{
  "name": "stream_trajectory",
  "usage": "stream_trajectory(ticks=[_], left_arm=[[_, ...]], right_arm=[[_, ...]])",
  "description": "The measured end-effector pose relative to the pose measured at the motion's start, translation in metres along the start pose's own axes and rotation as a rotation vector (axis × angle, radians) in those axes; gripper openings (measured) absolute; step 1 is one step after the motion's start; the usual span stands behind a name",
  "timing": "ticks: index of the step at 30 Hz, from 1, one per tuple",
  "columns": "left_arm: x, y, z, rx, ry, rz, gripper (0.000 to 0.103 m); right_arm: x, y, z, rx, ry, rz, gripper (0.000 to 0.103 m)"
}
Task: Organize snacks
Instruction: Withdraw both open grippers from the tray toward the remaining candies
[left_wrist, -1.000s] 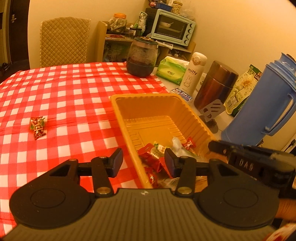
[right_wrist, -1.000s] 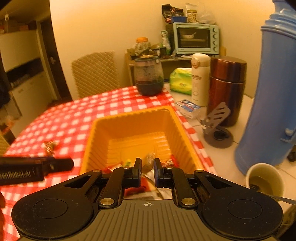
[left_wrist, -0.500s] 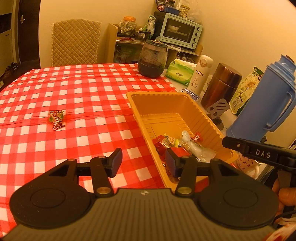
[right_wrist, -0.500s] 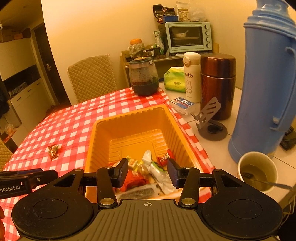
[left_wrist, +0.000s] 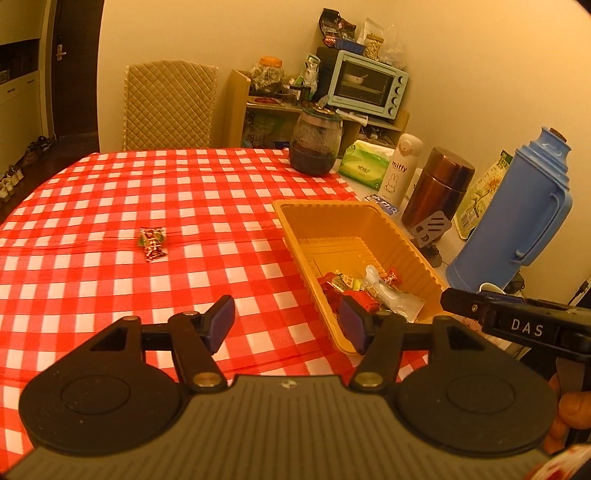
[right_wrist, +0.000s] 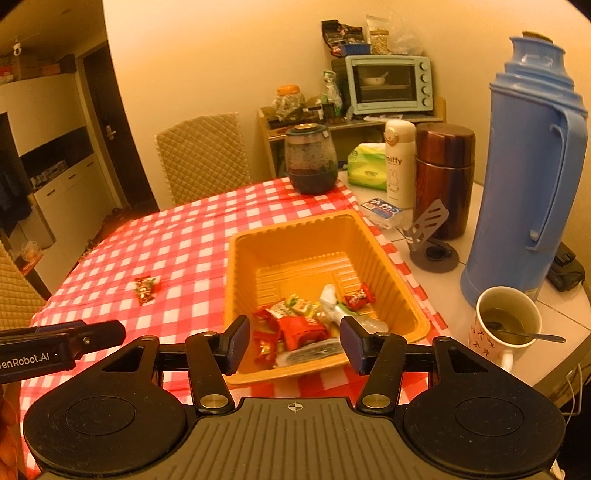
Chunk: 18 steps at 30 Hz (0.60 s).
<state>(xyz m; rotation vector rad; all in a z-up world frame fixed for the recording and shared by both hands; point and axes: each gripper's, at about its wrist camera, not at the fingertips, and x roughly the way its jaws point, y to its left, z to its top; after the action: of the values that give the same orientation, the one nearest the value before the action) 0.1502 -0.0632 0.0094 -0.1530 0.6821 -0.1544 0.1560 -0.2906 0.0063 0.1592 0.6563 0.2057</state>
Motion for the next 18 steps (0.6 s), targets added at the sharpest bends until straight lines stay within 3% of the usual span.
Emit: stream_trajectory(ticks=[3,8,18], left_arm=[[-0.01,0.005,-0.002,-0.002,-0.008,0.007,0.064],[-0.024,0.017,-0.006,-0.015,-0.02,0.03,0.068],[-0.04,0.051,-0.013,-0.047,-0.034,0.093,0.078]], right_arm=[[-0.006,0.01,-0.001,-0.012,-0.007,0.006,0.058],[-0.01,0.026,-0.003,-0.034,-0.012,0.018,0.075],[-0.008,0.054,-0.006,-0.074,-0.008,0.062,0.079]])
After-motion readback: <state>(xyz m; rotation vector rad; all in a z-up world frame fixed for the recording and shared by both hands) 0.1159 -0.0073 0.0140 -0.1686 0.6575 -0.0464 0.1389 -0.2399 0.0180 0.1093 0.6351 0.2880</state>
